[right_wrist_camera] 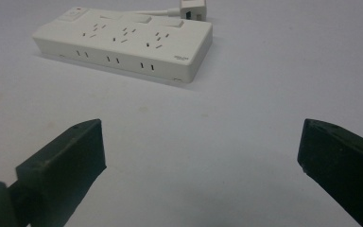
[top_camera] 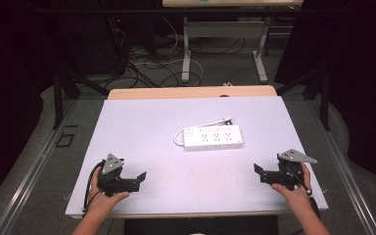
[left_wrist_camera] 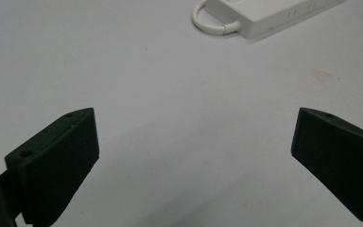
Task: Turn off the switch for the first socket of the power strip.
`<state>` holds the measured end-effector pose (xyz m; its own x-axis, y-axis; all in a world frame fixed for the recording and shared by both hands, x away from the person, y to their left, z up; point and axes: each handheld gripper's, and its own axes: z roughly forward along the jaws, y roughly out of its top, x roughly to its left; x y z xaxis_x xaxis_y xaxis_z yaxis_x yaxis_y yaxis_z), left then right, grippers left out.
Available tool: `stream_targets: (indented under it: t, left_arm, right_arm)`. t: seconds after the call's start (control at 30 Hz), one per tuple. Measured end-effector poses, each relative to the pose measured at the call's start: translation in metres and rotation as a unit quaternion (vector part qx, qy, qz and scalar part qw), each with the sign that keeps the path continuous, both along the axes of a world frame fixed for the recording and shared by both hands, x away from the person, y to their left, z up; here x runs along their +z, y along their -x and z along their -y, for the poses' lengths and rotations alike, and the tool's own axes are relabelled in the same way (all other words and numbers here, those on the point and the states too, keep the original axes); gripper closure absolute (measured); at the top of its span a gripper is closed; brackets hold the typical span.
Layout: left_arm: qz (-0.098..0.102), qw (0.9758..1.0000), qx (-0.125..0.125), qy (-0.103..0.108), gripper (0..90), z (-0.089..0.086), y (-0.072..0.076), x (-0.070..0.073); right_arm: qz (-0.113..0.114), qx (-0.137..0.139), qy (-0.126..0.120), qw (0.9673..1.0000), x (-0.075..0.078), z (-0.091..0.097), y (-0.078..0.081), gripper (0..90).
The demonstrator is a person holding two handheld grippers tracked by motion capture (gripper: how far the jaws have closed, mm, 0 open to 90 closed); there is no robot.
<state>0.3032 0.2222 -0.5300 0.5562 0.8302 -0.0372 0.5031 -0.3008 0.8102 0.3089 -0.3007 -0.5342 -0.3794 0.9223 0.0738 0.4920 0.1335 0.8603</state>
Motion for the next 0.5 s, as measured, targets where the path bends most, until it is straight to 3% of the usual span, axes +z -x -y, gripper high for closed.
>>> stream_targets:
  t: [0.5]
  left_arm:
    - [0.001,1.0,-0.002,-0.001,1.9,0.0,-0.0002,0.0001]
  right_arm:
    - [-0.021,-0.008,-0.013,0.9997,-0.0085,0.0056,-0.0057,1.5]
